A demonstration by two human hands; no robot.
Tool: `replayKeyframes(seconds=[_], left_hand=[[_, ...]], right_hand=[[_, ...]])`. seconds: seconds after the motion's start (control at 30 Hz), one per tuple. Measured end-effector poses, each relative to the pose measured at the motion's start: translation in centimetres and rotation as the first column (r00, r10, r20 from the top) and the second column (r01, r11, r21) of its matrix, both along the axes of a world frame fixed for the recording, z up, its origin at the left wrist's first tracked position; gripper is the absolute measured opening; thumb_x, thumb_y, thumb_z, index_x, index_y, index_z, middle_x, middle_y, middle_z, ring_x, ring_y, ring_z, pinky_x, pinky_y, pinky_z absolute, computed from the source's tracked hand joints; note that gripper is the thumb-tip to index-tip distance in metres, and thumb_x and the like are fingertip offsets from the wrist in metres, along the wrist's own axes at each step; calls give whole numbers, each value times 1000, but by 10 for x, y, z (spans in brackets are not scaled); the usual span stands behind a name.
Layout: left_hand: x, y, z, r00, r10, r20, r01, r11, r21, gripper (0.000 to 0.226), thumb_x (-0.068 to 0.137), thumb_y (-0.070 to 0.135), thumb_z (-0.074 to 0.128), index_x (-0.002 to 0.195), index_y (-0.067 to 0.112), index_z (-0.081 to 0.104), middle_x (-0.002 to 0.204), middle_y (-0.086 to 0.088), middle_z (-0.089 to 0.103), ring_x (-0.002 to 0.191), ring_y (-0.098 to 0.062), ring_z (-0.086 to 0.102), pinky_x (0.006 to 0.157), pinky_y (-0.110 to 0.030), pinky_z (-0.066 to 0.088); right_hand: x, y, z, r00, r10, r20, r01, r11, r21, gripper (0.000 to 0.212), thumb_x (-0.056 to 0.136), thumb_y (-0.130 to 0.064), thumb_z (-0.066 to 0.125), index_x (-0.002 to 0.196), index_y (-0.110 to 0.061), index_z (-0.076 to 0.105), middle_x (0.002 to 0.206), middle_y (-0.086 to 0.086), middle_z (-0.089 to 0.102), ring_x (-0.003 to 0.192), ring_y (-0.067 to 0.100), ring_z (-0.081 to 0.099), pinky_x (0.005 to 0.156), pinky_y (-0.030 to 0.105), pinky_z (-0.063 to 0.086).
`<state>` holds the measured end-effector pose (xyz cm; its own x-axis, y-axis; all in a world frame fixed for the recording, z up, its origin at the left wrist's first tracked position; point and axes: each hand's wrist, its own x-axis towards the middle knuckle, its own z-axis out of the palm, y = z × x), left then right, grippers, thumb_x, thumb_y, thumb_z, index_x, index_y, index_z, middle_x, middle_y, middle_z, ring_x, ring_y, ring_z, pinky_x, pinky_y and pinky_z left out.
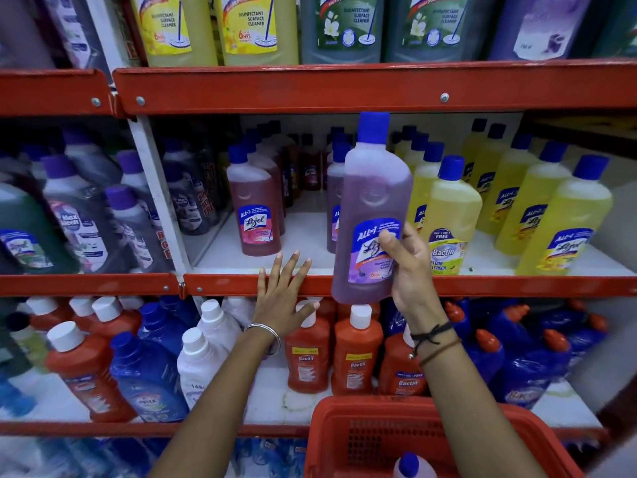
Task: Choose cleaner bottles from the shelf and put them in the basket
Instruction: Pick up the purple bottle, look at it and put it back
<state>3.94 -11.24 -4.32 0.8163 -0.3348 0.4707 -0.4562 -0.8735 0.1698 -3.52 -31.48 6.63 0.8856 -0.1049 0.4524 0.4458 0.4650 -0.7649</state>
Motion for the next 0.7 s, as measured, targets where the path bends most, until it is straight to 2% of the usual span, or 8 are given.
replayKeyframes(seconds=[0.07, 0.13, 0.23, 0.3, 0.37, 0.47, 0.6, 0.7], left_hand=[[-1, -1, 1, 1000, -1, 1, 1, 1000, -5, 77, 76, 67, 30, 140, 37, 0, 150, 8, -6, 136, -19, -18, 106, -51, -10], [-1, -1, 1, 1000, -1, 7, 1, 1000, -6, 77, 76, 66, 31, 140, 36, 0, 150, 7, -6, 136, -18, -18, 105, -51, -10], [-1, 0, 1, 1000, -3, 6, 3, 1000, -1, 77, 76, 66, 31, 140, 37, 0, 150, 7, -6, 136, -18, -19, 104, -49, -12], [-1, 0, 1, 1000, -4, 11, 4, 1000, -1, 77, 77, 67, 32, 140, 37, 1, 150, 7, -5, 136, -18, -19, 104, -49, -12], [0, -1, -1, 1000, -3, 22, 3, 1000, -2, 79, 77, 67, 35, 142, 35, 5, 151, 5, -3, 137, -20, -16, 103, -49, -12], [2, -1, -2, 1000, 2, 25, -2, 1000, 4, 80, 77, 67, 36, 143, 34, 6, 152, 5, -2, 137, -20, -16, 103, -50, -12], [3, 0, -3, 1000, -2, 24, 2, 1000, 3, 81, 78, 65, 41, 143, 36, 3, 152, 6, -6, 136, -16, -22, 103, -49, -14], [3, 0, -4, 1000, -2, 23, 2, 1000, 5, 80, 78, 65, 40, 142, 36, 3, 152, 4, -5, 136, -17, -20, 102, -50, -14]], right_hand=[[6, 0, -3, 989, 148, -28, -146, 988, 58, 57, 51, -46, 87, 95, -15, 66, 82, -1, 76, 73, 12, 71, 66, 25, 58], [9, 1, -9, 952, 299, -63, -289, 948, 133, 56, 49, -48, 87, 91, -14, 73, 82, 2, 77, 73, 14, 71, 66, 25, 58], [9, 2, -17, 862, 500, -85, -473, 852, 222, 59, 62, -49, 80, 104, -9, 71, 90, 6, 75, 74, 15, 70, 66, 24, 57], [11, 1, -21, 843, 533, -69, -507, 832, 227, 58, 68, -49, 76, 109, -8, 69, 92, 6, 74, 74, 14, 69, 67, 23, 57], [12, -1, -21, 870, 487, -74, -468, 864, 186, 59, 64, -49, 79, 106, -9, 70, 91, 7, 75, 74, 16, 70, 66, 25, 58], [18, -6, -14, 965, 247, -88, -245, 969, 40, 55, 47, -52, 88, 87, -16, 74, 79, -1, 77, 71, 11, 71, 66, 23, 58], [35, -8, 0, 995, 91, -28, -93, 994, -60, 65, 60, -42, 84, 113, -19, 55, 98, -7, 74, 90, 10, 68, 75, 24, 56], [52, -9, -1, 999, -9, -32, 4, 992, -126, 69, 63, -39, 81, 121, -21, 49, 107, -4, 69, 99, 14, 65, 78, 27, 56]])
